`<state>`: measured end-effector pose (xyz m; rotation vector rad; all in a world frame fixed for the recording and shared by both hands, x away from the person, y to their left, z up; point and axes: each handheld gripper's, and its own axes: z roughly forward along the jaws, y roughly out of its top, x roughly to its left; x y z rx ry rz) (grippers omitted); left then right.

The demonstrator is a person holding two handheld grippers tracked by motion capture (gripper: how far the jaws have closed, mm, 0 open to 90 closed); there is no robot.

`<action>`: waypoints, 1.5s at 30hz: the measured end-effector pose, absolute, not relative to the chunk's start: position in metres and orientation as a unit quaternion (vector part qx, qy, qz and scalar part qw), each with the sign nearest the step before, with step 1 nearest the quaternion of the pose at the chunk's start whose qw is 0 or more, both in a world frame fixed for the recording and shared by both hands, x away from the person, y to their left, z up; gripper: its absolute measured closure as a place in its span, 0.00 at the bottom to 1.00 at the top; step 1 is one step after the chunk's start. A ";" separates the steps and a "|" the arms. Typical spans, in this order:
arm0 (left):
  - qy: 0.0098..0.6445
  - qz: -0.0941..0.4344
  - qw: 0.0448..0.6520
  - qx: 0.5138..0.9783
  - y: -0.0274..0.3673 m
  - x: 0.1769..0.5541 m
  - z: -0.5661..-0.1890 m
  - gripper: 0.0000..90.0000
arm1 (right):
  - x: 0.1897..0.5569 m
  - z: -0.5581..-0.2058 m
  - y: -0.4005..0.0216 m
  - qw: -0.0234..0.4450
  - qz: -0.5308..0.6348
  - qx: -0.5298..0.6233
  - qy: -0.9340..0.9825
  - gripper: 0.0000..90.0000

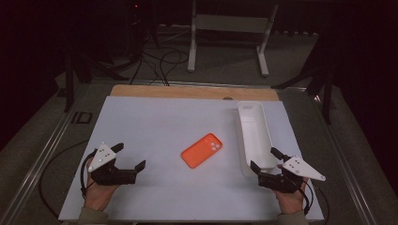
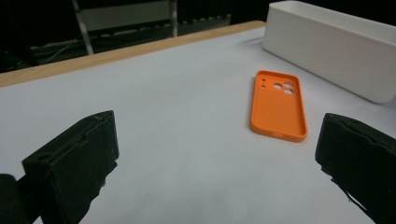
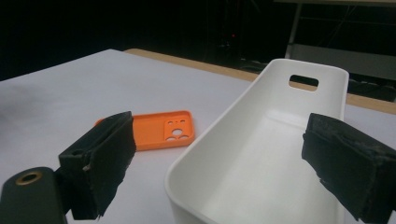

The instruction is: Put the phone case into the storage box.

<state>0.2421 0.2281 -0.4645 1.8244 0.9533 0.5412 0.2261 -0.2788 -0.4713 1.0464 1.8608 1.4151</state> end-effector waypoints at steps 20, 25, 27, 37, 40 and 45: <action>0.354 0.181 0.402 0.825 0.151 0.287 -0.458 0.00 | 0.229 -0.473 -0.278 0.284 0.525 0.393 0.700 0.10; 0.344 0.165 0.380 0.843 0.130 0.302 -0.462 0.00 | 0.228 -0.473 -0.278 0.284 0.524 0.395 0.699 0.10; 0.339 0.163 0.370 0.849 0.121 0.307 -0.465 0.00 | 0.229 -0.473 -0.278 0.283 0.524 0.396 0.699 0.10; 0.330 0.142 0.327 0.874 0.098 0.326 -0.479 0.00 | 0.229 -0.474 -0.279 0.282 0.524 0.396 0.699 0.10; 0.330 0.133 0.319 0.878 0.093 0.330 -0.484 0.00 | 0.229 -0.473 -0.279 0.283 0.525 0.396 0.699 0.10; 0.329 0.120 0.306 0.885 0.085 0.336 -0.488 0.00 | 0.229 -0.474 -0.279 0.282 0.523 0.397 0.699 0.10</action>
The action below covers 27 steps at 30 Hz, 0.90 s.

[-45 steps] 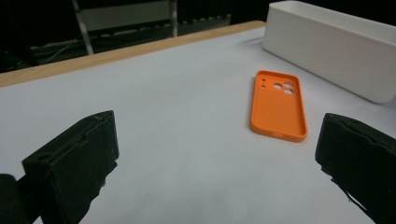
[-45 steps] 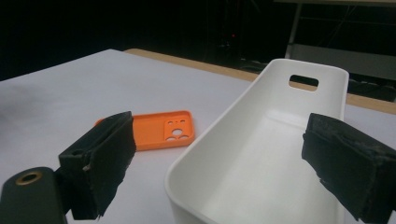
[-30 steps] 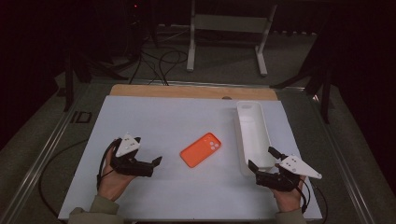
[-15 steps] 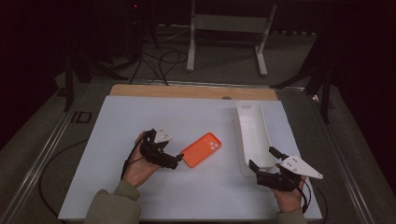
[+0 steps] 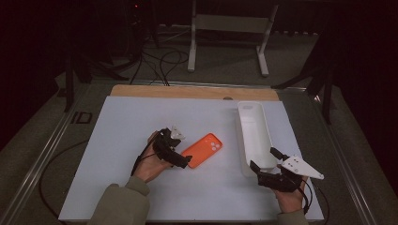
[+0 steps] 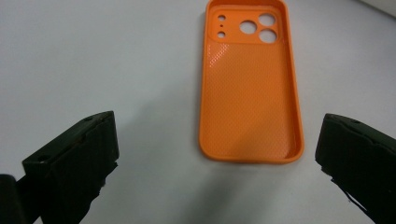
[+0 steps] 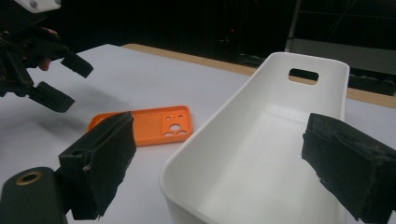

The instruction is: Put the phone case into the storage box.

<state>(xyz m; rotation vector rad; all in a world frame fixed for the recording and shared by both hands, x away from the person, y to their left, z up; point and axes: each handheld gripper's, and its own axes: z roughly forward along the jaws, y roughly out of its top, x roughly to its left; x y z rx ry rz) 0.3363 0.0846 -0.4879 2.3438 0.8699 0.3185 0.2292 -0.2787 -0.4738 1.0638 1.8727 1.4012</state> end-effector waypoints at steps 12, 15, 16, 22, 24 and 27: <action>0.330 0.101 0.272 0.898 0.068 0.349 -0.503 0.00 | 0.229 -0.474 -0.280 0.283 0.524 0.398 0.698 0.10; 0.330 0.097 0.269 0.900 0.064 0.350 -0.506 0.00 | 0.229 -0.474 -0.280 0.283 0.524 0.398 0.698 0.10; 0.329 0.097 0.267 0.900 0.062 0.350 -0.507 0.00 | 0.229 -0.474 -0.279 0.282 0.523 0.399 0.698 0.10; 0.327 0.090 0.255 0.906 0.053 0.353 -0.512 0.00 | 0.230 -0.474 -0.279 0.282 0.523 0.399 0.698 0.10; 0.326 0.087 0.254 0.906 0.050 0.353 -0.513 0.00 | 0.229 -0.474 -0.280 0.283 0.523 0.399 0.698 0.10; 0.324 0.085 0.251 0.908 0.047 0.353 -0.514 0.00 | 0.229 -0.474 -0.280 0.283 0.523 0.401 0.698 0.10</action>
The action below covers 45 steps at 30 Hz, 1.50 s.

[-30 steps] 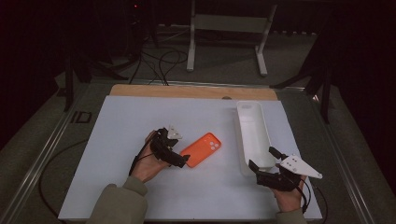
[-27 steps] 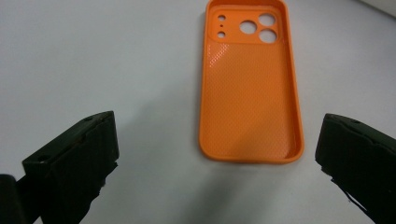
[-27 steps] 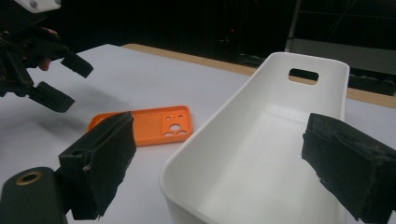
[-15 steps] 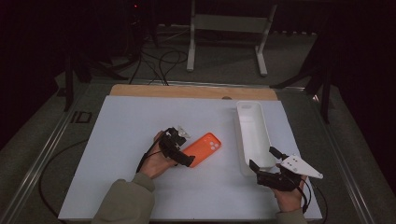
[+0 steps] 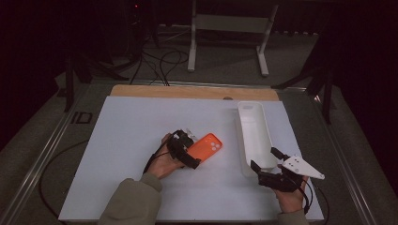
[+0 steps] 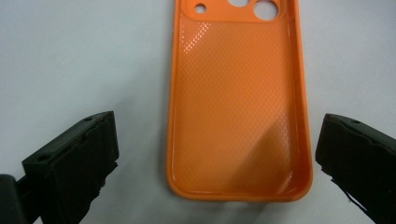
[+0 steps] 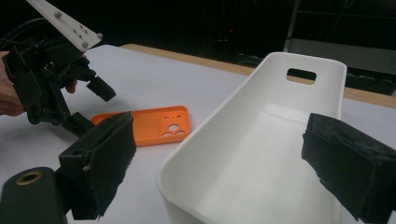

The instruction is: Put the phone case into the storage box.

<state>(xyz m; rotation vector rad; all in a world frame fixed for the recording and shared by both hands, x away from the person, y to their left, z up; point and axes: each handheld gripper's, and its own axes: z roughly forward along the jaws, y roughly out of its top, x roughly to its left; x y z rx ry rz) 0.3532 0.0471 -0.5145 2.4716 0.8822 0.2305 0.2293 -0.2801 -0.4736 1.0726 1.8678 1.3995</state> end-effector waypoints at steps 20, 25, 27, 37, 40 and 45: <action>0.312 0.073 0.215 0.923 0.033 0.354 -0.525 0.01 | 0.230 -0.475 -0.280 0.283 0.521 0.401 0.698 0.10; 0.312 0.073 0.209 0.924 0.033 0.354 -0.526 0.04 | 0.230 -0.475 -0.281 0.282 0.521 0.402 0.698 0.10; 0.316 0.063 0.209 0.923 0.034 0.355 -0.526 0.08 | 0.230 -0.475 -0.280 0.282 0.521 0.402 0.698 0.10; 0.314 0.052 0.197 0.927 0.036 0.354 -0.522 0.17 | 0.230 -0.475 -0.280 0.283 0.520 0.403 0.698 0.10; 0.311 0.051 0.190 0.930 0.035 0.354 -0.521 0.17 | 0.230 -0.475 -0.280 0.282 0.520 0.403 0.698 0.10; 0.311 0.045 0.174 0.933 0.031 0.356 -0.520 0.17 | 0.231 -0.475 -0.279 0.282 0.519 0.403 0.699 0.10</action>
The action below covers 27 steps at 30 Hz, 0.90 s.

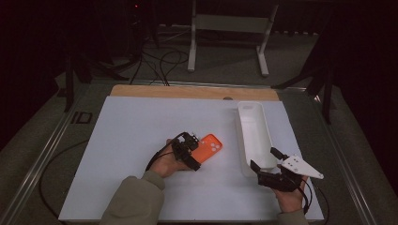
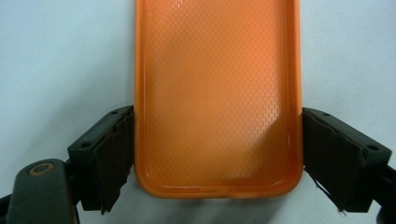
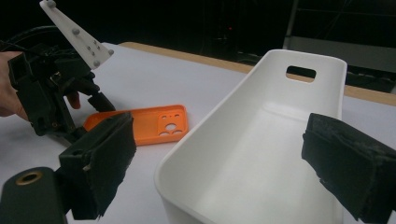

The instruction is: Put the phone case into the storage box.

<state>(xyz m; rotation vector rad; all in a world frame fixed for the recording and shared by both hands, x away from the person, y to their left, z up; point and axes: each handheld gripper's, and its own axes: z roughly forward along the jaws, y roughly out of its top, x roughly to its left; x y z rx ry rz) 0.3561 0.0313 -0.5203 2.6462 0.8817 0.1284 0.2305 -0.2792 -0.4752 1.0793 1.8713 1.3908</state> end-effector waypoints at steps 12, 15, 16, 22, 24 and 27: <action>0.308 0.046 0.176 0.934 0.032 0.356 -0.520 0.18 | 0.232 -0.476 -0.278 0.283 0.516 0.404 0.700 0.10; 0.307 0.047 0.177 0.934 0.032 0.356 -0.520 0.18 | 0.232 -0.476 -0.279 0.282 0.516 0.405 0.700 0.10; 0.307 0.047 0.177 0.934 0.032 0.356 -0.520 0.18 | 0.232 -0.476 -0.279 0.283 0.516 0.405 0.700 0.10; 0.307 0.051 0.186 0.932 0.034 0.354 -0.520 0.19 | 0.232 -0.476 -0.280 0.285 0.515 0.407 0.699 0.10; 0.307 0.051 0.188 0.931 0.034 0.354 -0.520 0.19 | 0.232 -0.476 -0.280 0.284 0.515 0.407 0.699 0.10; 0.308 0.055 0.194 0.930 0.035 0.353 -0.521 0.19 | 0.232 -0.476 -0.280 0.284 0.514 0.407 0.699 0.10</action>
